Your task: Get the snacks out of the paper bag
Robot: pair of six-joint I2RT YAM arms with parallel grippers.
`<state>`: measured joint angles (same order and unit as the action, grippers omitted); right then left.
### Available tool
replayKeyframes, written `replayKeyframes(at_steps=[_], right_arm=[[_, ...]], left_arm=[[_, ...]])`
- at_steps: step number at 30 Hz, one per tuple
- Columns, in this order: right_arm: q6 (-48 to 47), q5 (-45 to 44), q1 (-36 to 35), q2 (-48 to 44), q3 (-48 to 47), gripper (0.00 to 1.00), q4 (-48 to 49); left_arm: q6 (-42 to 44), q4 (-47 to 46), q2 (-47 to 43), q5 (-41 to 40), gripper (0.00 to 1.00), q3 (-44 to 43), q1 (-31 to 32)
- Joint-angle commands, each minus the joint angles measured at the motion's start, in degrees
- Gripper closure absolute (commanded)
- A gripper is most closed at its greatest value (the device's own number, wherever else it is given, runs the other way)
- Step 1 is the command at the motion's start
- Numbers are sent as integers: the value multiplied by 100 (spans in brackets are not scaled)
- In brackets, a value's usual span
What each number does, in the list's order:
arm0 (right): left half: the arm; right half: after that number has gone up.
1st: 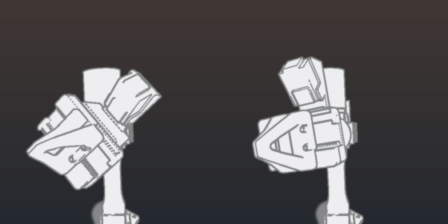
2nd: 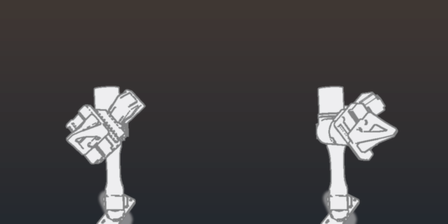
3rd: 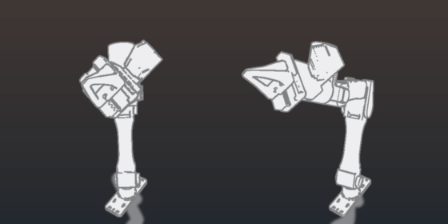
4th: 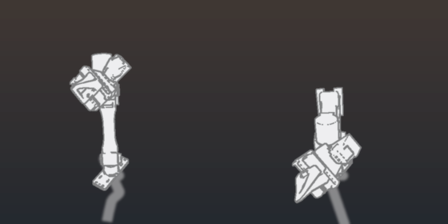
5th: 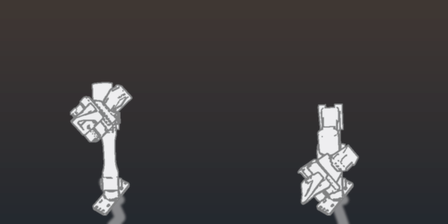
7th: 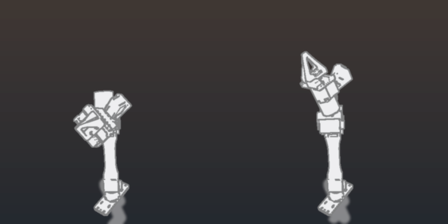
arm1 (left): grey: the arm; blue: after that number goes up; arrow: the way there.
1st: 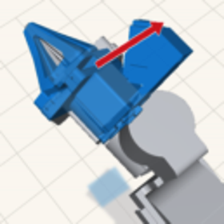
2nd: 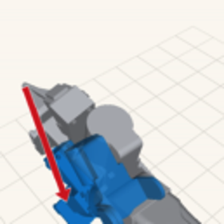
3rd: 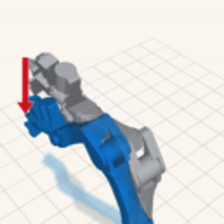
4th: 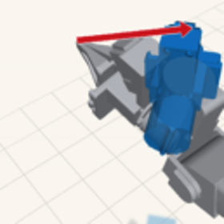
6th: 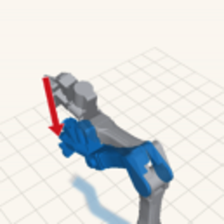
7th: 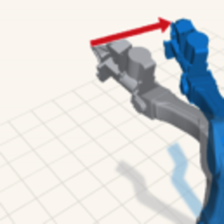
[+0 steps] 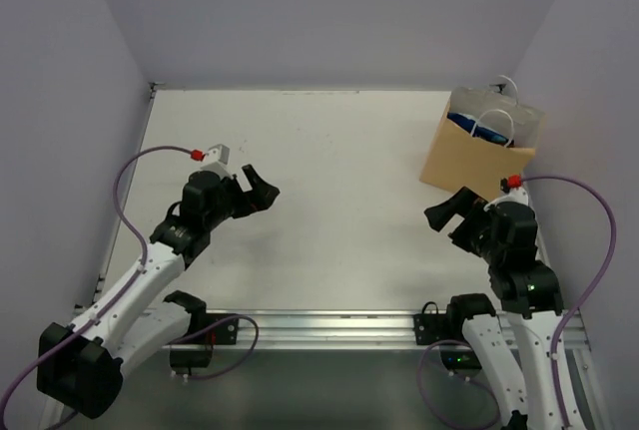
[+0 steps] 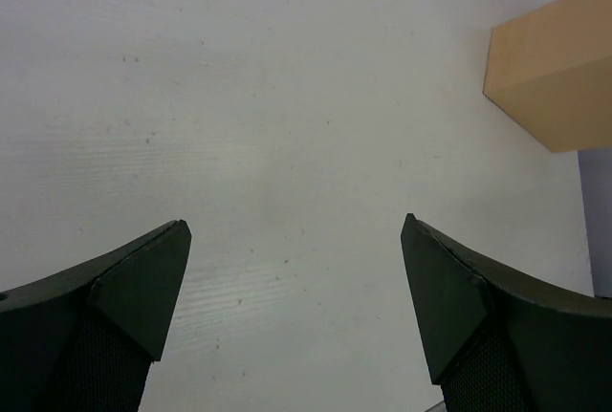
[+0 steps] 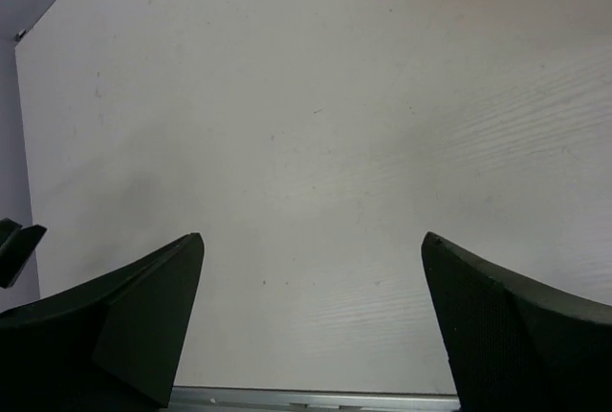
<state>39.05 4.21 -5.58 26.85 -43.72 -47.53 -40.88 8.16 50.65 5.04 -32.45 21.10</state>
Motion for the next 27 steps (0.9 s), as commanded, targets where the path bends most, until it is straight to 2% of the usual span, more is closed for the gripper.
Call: replayKeyframes(at_steps=[1, 5, 6, 10, 12, 13, 16, 24, 27], right_arm=[[51, -394, -4, 30, -714, 1, -423], [-369, -1096, -4, 943, -2015, 1, -1267], [-502, -1419, -13, 1023, -2226, 1, -1303], [-1100, -1800, -4, 1155, -3296, 1, -1231], [-1232, -1976, -4, 1471, -3755, 1, -1504], [-1285, -2055, -4, 1811, -4184, 1, -1731], [-1478, -2082, -4, 2244, -4783, 1, -1891], [-1400, -2029, -4, 2895, -5531, 1, -1883], [-1610, -1565, -4, 3326, -5865, 1, -1613]], left_arm=[[361, 589, 260, -590, 0, -726, 499], [511, 967, 795, -1048, 0, -1605, 1158], [502, 1055, 858, -1101, 0, -1711, 1316], [572, 1152, 1332, -917, 0, -2430, 1501], [678, 1432, 1815, -1030, 0, -2862, 1738], [809, 1555, 2199, -1118, 0, -3377, 1835], [1003, 1925, 2894, -1365, 0, -4327, 2152], [1091, 2408, 4294, -1260, 0, -6350, 2451], [1021, 2479, 4602, -1233, 0, -6668, 2513]])
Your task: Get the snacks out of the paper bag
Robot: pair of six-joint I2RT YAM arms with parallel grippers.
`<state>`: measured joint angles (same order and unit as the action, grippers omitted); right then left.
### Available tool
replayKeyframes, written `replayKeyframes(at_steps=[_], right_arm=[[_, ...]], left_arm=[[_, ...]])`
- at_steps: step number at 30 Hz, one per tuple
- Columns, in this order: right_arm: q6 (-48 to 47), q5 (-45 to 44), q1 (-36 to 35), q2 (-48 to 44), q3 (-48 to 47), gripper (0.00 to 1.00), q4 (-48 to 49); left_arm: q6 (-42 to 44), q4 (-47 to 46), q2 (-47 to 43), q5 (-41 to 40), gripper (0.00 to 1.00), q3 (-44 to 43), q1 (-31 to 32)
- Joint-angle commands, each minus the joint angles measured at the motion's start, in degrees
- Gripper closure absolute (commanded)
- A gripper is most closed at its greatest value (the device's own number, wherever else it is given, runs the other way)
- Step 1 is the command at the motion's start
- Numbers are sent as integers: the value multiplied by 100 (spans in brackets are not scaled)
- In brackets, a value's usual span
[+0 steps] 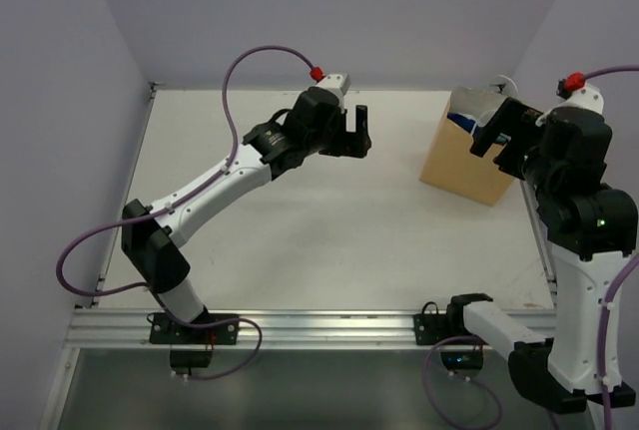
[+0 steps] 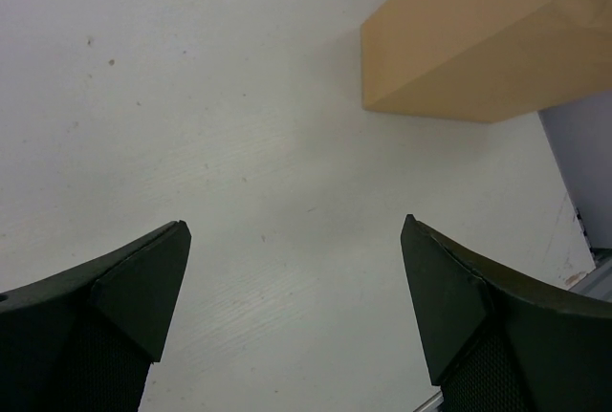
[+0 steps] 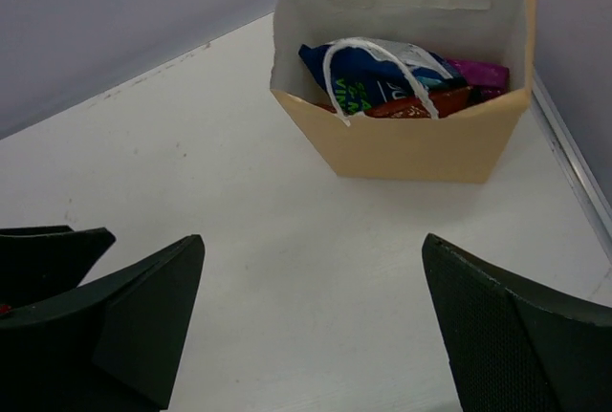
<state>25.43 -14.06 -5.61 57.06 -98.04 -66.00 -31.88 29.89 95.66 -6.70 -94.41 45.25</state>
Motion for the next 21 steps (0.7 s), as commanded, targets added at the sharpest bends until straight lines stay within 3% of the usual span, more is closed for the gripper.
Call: replayKeyframes(at_steps=[1, 6, 10, 18, 21], right_arm=[[-519, 516, -2, 393, -461, 1, 384], [-864, 1632, -11, 1743, -1303, 7, 465], [-716, 1530, -107, 2693, -1909, 10, 421], [-460, 98, -503, 4401, -3615, 13, -167], [-451, -350, -512, 4516, -3521, 14, -185]], left_arm=[[94, 307, 137, -42, 0, -490, 89], [-99, 561, 50, -260, 2, -211, 98], [-143, 799, -231, -587, 2, 106, 89], [-231, 939, -653, -333, 1, 608, -157], [-310, 957, -933, -218, 2, 844, -385]])
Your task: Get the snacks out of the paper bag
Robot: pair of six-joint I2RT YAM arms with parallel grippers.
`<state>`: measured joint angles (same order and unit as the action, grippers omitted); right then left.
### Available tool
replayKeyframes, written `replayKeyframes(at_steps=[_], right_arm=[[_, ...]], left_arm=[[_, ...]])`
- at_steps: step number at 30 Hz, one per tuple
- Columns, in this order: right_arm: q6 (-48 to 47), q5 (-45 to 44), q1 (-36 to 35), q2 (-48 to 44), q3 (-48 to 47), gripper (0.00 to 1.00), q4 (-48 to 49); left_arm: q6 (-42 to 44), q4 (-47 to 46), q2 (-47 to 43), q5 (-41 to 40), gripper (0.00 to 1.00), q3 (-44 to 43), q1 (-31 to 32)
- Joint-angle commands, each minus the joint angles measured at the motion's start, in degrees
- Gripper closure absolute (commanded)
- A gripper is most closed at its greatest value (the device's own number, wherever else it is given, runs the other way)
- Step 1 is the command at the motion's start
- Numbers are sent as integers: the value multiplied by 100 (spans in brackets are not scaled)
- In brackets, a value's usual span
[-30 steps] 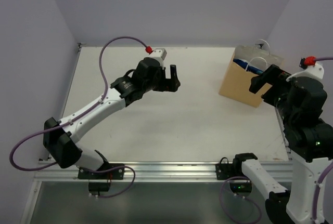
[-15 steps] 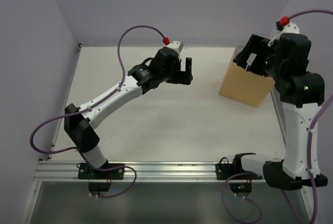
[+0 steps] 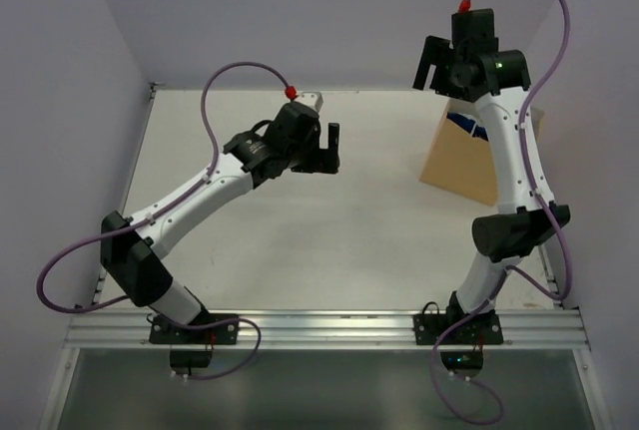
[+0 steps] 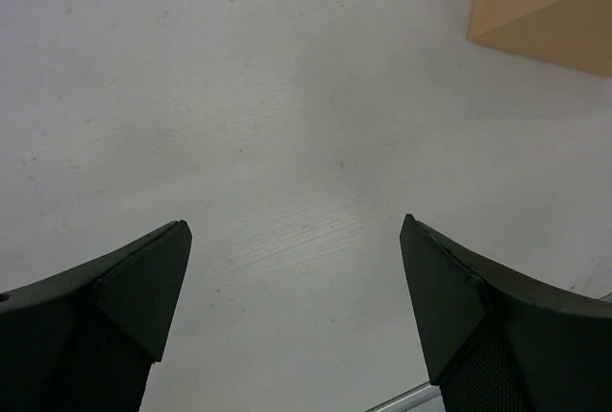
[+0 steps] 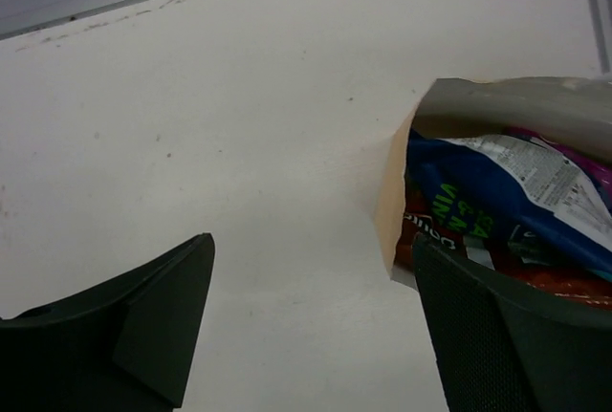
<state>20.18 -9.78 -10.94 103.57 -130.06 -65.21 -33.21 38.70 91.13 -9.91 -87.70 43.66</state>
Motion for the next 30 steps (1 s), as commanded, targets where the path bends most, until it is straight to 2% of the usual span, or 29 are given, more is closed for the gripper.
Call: replayKeyframes(at_steps=[1, 5, 12, 22, 23, 26, 27, 28, 29, 30], right_arm=[[108, -928, 22, -118, -292, 14, -299], [12, -1359, 30, -232, 147, 14, -159], [-67, -1132, 57, 49, 639, 19, 122], [-155, -964, 57, 409, 938, 47, 439], [-173, -956, 57, 418, 947, 50, 465], [-234, -912, 48, 471, 1009, 70, 483], [-234, -868, 48, 489, 1000, 78, 448], [-226, -833, 48, 506, 991, 95, 422], [-234, -815, 5, 515, 991, 100, 395], [-234, -797, -31, 515, 1000, 100, 343]], left_arm=[[-194, 68, -552, 121, 1, 235, -365], [-203, 85, -798, 393, 2, 560, -771], [-168, 226, -1001, 350, 1, 632, -982], [-168, 603, -1054, 332, 0, 122, -1228], [-177, 630, -1071, 367, 0, 122, -1263], [-221, 692, -1132, 490, 0, 148, -1518], [-212, 683, -1150, 525, 0, 157, -1588], [-221, 692, -1176, 517, 0, 166, -1710], [-238, 674, -1194, 508, 0, 174, -1773], [-238, 674, -1229, 517, 0, 174, -1825]])
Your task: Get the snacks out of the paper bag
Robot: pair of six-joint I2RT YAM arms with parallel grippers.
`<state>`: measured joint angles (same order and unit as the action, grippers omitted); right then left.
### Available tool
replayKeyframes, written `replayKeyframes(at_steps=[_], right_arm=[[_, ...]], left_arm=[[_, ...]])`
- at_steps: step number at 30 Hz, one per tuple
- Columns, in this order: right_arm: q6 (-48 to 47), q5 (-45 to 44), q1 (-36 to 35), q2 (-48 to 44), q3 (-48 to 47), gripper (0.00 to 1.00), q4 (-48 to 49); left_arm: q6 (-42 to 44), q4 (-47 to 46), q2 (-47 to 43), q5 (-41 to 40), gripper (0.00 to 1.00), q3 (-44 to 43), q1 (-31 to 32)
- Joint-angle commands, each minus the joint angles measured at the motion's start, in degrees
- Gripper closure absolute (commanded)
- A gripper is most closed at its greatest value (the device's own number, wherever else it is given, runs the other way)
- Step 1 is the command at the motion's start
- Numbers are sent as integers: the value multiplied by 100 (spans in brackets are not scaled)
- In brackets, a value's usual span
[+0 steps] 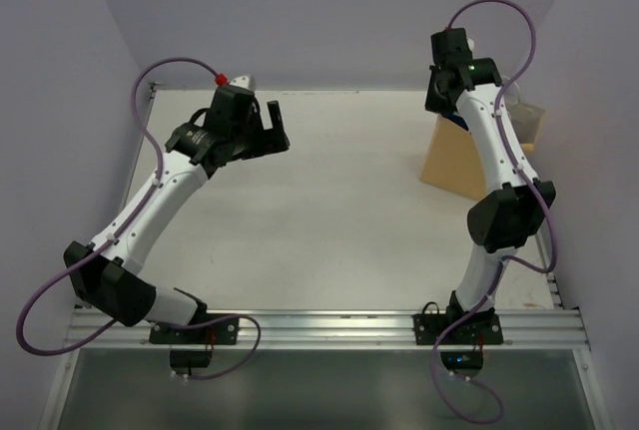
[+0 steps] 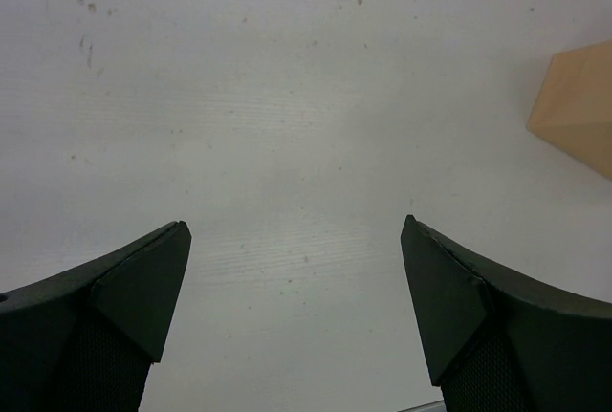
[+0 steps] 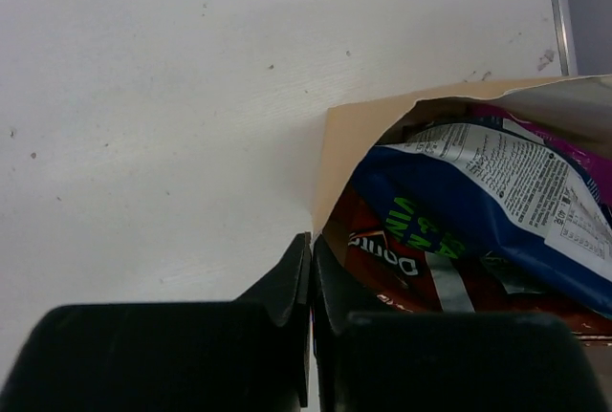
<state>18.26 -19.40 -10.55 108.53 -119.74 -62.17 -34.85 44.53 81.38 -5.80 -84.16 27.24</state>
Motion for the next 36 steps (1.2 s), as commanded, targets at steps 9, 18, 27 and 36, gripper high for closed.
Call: replayKeyframes(at_steps=[9, 18, 27, 36], right_arm=[[81, 252, -957, -121, -137, 100, -426], [388, 296, -1810, -420, -321, 100, -1007], [995, 375, -3347, -860, -164, 100, -1649], [1671, 367, -4701, -1325, 363, 100, -1974]], left_arm=[[101, 161, -272, 404, 0, -180, -536], [128, 476, -316, 256, 4, -390, -554], [435, 636, -237, 378, 4, -953, -554], [611, 478, -368, 1344, 5, -874, -554]])
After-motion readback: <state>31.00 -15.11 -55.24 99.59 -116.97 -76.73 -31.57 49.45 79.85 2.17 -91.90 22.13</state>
